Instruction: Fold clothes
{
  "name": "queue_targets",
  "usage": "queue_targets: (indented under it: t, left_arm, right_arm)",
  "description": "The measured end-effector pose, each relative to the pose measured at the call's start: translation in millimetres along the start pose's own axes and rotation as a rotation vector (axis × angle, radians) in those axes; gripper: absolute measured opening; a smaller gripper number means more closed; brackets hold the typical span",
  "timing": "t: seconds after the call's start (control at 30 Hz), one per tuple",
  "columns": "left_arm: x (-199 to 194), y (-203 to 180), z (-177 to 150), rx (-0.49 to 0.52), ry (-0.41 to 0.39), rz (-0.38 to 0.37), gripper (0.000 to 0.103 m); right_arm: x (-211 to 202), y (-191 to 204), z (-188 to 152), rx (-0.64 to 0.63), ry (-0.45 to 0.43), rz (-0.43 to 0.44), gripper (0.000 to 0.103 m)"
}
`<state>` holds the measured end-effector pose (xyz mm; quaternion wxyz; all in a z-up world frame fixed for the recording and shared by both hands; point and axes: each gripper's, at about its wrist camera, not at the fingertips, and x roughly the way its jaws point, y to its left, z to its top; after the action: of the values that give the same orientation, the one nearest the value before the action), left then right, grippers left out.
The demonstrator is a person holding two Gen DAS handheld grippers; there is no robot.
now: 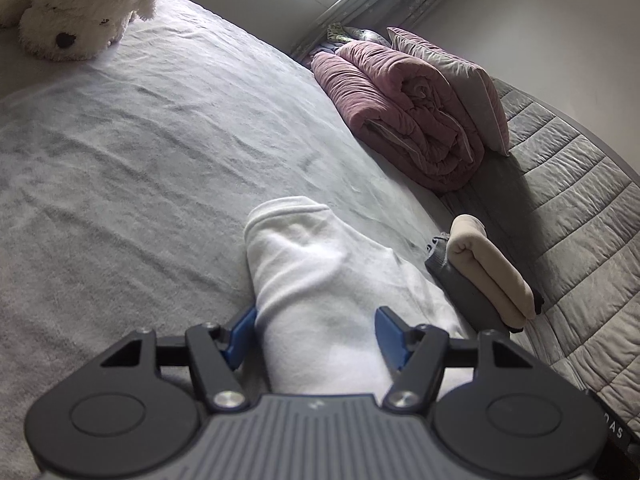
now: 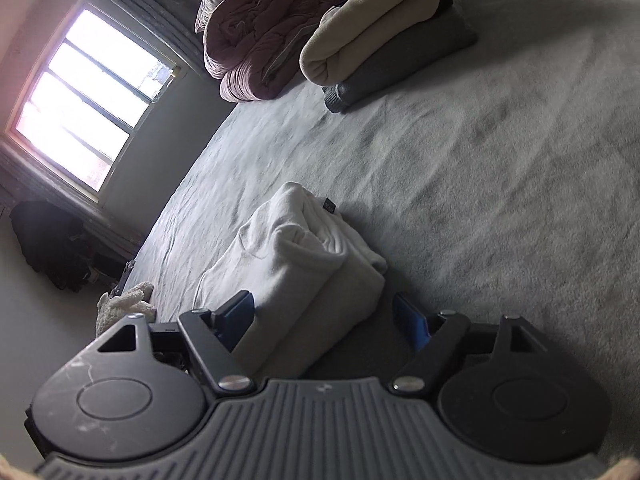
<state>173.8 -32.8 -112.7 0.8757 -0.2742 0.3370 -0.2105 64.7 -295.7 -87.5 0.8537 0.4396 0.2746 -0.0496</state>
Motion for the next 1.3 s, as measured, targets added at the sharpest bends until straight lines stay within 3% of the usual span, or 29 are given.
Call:
queue_targets:
  t: [0.2,0.33,0.47,0.57,0.77,0.97,1.1,1.3]
  left_arm:
    - [-1,2,0,-0.003,-0.003,-0.005,0.065]
    - [-1,2,-1,-0.001,-0.014,-0.008,0.063]
    - [-1,2,-2,0.001,-0.031,-0.013,0.063]
    - [-1,2,-2,0.009,-0.037,-0.010,0.062]
    - [-1,7,-2,-0.025,-0.054,-0.015,0.056]
    - [-4,-7,-4,-0.027,-0.123,0.014,0.039]
    - [-9,-25,1,-0.001,-0.161,0.031,0.035]
    - [-4,-57,33,0.020,-0.216,0.027,0.033]
  right_arm:
    - [14,-6,10,0.056,-0.021,0.055,0.079]
    - [14,-17,17,0.072,-0.070,0.075,0.067]
    - [12,-26,28,0.095,-0.047,0.111,0.065]
    - [16,-28,41,0.068,0.012,0.126,0.069]
    - [47,-24,61,-0.012,0.224,0.201,0.071]
    - [61,-34,73,-0.024,0.350,0.313,0.052]
    - [53,-31,78,-0.051,0.351,0.327,0.049]
    - [37,-5,95,-0.104,0.263,0.383,0.049]
